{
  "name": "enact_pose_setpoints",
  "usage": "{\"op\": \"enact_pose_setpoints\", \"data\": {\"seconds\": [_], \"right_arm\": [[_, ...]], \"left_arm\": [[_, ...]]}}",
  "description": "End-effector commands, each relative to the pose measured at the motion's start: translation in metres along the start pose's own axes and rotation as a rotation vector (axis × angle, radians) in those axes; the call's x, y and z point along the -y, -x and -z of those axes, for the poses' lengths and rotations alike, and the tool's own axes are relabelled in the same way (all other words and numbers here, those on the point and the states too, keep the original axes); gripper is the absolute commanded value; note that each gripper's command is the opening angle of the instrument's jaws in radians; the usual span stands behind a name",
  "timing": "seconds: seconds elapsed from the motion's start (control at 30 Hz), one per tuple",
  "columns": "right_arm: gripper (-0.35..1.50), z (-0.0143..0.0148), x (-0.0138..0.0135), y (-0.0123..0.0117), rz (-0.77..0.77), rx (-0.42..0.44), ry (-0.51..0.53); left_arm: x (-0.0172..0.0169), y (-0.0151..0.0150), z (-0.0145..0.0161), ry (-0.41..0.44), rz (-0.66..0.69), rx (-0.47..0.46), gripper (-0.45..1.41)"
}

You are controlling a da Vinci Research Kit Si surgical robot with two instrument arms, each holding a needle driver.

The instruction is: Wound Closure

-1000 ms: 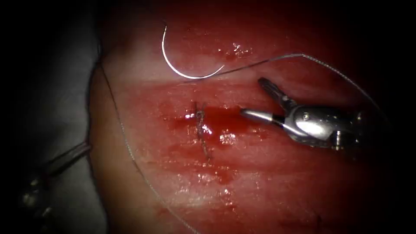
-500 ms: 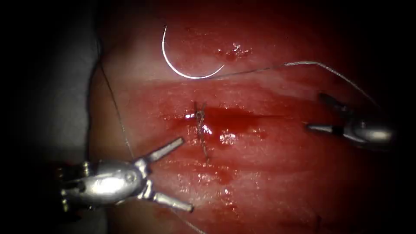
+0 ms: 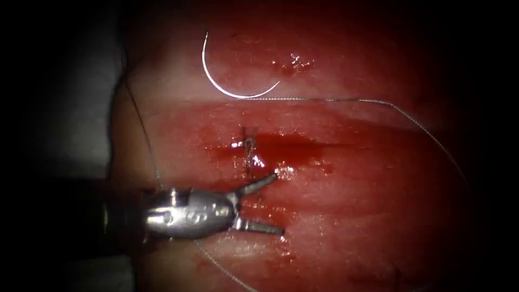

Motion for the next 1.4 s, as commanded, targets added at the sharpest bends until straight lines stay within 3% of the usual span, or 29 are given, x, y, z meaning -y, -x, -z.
{"op": "enact_pose_setpoints", "data": {"seconds": [0.03,0.17,0.27,0.4,0.6,0.77,0.97,1.1,1.2,1.23,1.3,1.33,1.37,1.4], "right_arm": [[1.30,-0.0007,0.0021,-0.0014,-0.014,-0.027,-0.030],[1.28,-0.0012,0.0051,-0.0046,-0.048,-0.121,-0.091],[1.28,-0.0018,0.0073,-0.0066,-0.061,-0.157,-0.121],[1.28,-0.0027,0.0096,-0.0089,-0.072,-0.196,-0.150],[1.28,-0.0038,0.0120,-0.0110,-0.070,-0.239,-0.175],[1.26,-0.0047,0.0127,-0.0116,-0.076,-0.250,-0.181],[1.26,-0.0050,0.0128,-0.0115,-0.093,-0.256,-0.180],[1.26,-0.0051,0.0131,-0.0114,-0.097,-0.257,-0.180],[1.25,-0.0052,0.0132,-0.0113,-0.096,-0.259,-0.180],[1.25,-0.0053,0.0133,-0.0113,-0.101,-0.259,-0.180],[1.25,-0.0054,0.0133,-0.0113,-0.101,-0.259,-0.180],[1.25,-0.0054,0.0133,-0.0112,-0.101,-0.261,-0.182],[1.25,-0.0054,0.0133,-0.0112,-0.101,-0.261,-0.182],[1.25,-0.0054,0.0134,-0.0112,-0.106,-0.260,-0.183]], "left_arm": [[-0.0010,0.0011,-0.0010,0.004,-0.031,0.043,0.71],[-0.0011,0.0041,-0.0026,-0.001,-0.220,0.213,0.61],[-0.0009,0.0064,-0.0038,-0.001,-0.334,0.330,0.68],[-0.0003,0.0089,-0.0047,0.002,-0.428,0.407,0.71],[0.0008,0.0100,-0.0055,-0.012,-0.570,0.473,0.68],[0.0000,0.0095,-0.0060,0.007,-0.671,0.473,0.90],[-0.0005,0.0087,-0.0063,0.034,-0.808,0.495,0.95],[0.0000,0.0082,-0.0060,0.022,-0.845,0.477,0.75],[0.0003,0.0079,-0.0058,0.019,-0.844,0.468,0.51],[0.0003,0.0078,-0.0057,0.024,-0.853,0.459,0.31],[0.0003,0.0077,-0.0057,0.023,-0.853,0.455,0.21],[0.0001,0.0076,-0.0056,0.031,-0.869,0.443,-0.09],[0.0001,0.0076,-0.0056,0.031,-0.869,0.443,-0.09],[-0.0001,0.0075,-0.0055,0.034,-0.868,0.434,-0.43]]}}
